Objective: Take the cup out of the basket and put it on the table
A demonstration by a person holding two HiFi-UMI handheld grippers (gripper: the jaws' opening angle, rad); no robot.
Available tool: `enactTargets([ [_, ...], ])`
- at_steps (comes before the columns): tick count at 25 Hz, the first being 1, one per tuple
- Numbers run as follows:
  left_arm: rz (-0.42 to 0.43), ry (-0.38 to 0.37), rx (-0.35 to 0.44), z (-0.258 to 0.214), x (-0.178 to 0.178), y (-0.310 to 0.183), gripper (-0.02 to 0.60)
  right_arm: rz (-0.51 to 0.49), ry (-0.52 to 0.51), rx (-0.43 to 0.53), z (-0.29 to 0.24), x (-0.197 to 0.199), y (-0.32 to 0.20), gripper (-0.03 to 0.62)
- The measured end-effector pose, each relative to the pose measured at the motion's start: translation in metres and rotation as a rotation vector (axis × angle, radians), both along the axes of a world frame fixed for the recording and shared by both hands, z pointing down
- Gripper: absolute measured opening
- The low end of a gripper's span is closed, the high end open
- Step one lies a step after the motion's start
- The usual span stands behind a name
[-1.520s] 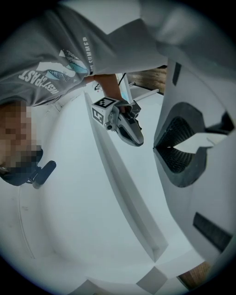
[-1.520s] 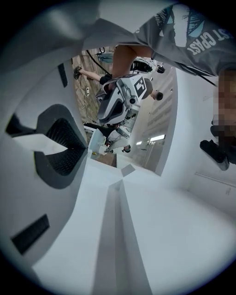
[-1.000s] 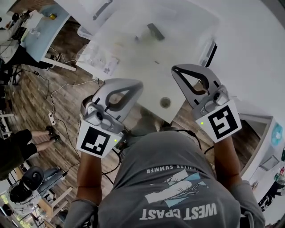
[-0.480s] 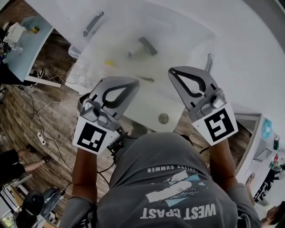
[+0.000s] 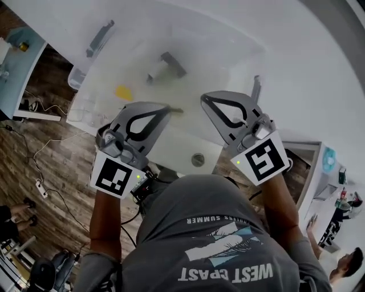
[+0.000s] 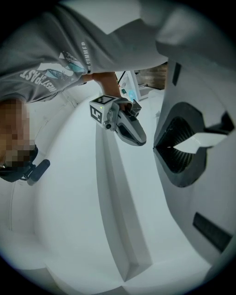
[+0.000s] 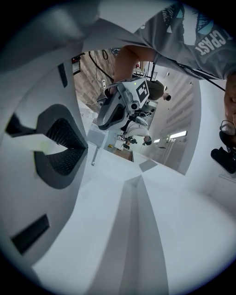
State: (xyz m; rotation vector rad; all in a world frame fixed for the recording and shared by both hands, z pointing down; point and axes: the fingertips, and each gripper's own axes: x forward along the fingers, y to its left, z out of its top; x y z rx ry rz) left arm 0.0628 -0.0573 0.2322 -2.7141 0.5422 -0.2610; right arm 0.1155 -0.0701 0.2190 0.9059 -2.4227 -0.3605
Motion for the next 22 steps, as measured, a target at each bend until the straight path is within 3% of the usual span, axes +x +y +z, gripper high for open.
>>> enactTargets([
  [10,-0.076,-0.024,-0.052,0.014,0.01,-0.004,0.009,-0.017,0.038,-0.105,0.047,0.019,-0.077,0.012],
  [22,-0.192,-0.009,-0.111,0.037,-0.011,-0.016,0.009,-0.1,0.203,-0.317,0.171,-0.006,-0.146,0.014],
])
